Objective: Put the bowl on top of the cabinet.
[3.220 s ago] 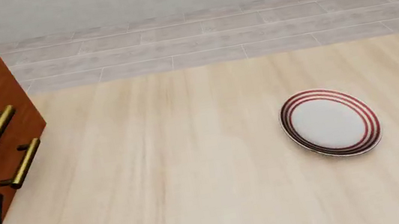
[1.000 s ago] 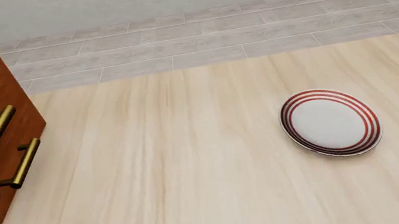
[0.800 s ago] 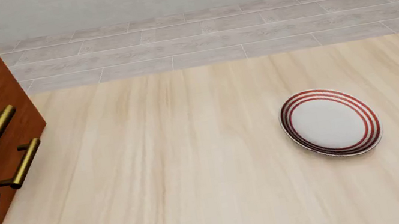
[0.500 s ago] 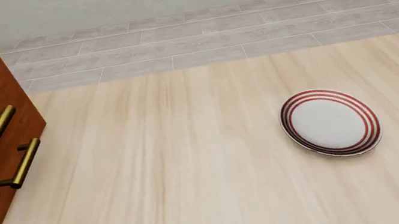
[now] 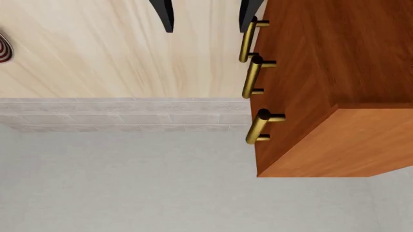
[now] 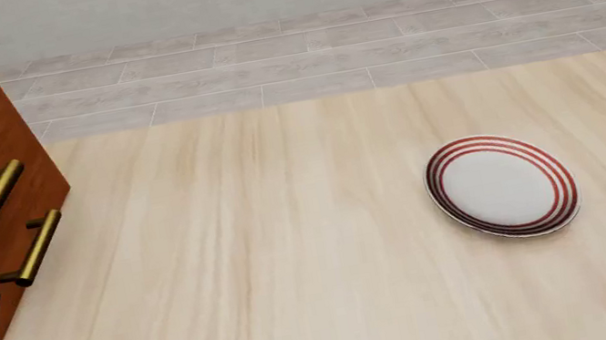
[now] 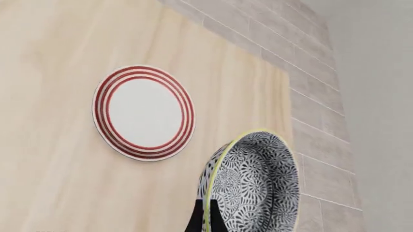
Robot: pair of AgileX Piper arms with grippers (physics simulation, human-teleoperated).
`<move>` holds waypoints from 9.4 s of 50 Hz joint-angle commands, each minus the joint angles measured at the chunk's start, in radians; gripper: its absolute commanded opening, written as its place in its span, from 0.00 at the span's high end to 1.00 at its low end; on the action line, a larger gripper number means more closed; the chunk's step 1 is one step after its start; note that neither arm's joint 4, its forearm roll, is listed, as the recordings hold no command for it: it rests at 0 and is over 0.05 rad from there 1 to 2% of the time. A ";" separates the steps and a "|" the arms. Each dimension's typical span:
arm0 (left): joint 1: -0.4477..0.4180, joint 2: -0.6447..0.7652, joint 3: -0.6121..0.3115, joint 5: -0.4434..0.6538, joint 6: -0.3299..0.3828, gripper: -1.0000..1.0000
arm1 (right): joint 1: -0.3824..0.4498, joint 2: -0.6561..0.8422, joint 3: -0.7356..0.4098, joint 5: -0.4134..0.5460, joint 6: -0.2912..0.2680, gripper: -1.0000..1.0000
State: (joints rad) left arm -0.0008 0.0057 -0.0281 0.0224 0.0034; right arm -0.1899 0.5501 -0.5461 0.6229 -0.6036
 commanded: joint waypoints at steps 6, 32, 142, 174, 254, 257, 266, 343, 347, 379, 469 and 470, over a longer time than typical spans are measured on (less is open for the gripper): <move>0.000 0.000 0.000 0.000 0.000 0.00 | 0.196 -0.097 -0.038 -0.024 -0.059 1.00; 0.000 0.000 0.026 -0.026 0.000 0.00 | 0.473 -0.019 -0.064 -0.290 -0.131 1.00; -0.038 0.010 0.004 -0.007 0.008 0.00 | 0.734 0.426 0.079 -0.875 -0.717 1.00; -0.264 0.470 -0.504 0.159 -0.067 0.00 | 0.776 0.448 0.069 -0.880 -0.752 1.00; -0.634 1.127 -1.152 0.484 -0.258 0.00 | 0.851 0.565 0.115 -1.009 -0.839 1.00; -0.635 1.132 -1.164 0.487 -0.261 0.00 | 0.852 0.565 0.114 -1.010 -0.839 1.00; -0.650 1.158 -1.192 0.490 -0.271 0.00 | 0.860 0.561 0.136 -1.024 -0.852 1.00; -0.650 1.328 -1.215 0.375 -0.277 0.00 | 0.956 0.474 0.170 -1.022 -0.881 1.00; -0.656 1.331 -1.215 0.373 -0.277 0.00 | 0.962 0.470 0.172 -1.022 -0.885 1.00; -0.699 1.391 -1.183 0.318 -0.284 0.00 | 0.994 0.454 0.175 -1.018 -0.883 1.00; -0.689 1.422 -1.138 0.261 -0.259 1.00 | 0.994 0.454 0.175 -1.018 -0.883 0.00; -0.688 1.421 -1.136 0.260 -0.257 1.00 | 0.994 0.454 0.175 -1.018 -0.883 0.00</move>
State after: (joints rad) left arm -0.6931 1.4371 -1.1668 0.2832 -0.2586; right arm 0.8174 1.0098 -0.3805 -0.3935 -1.4991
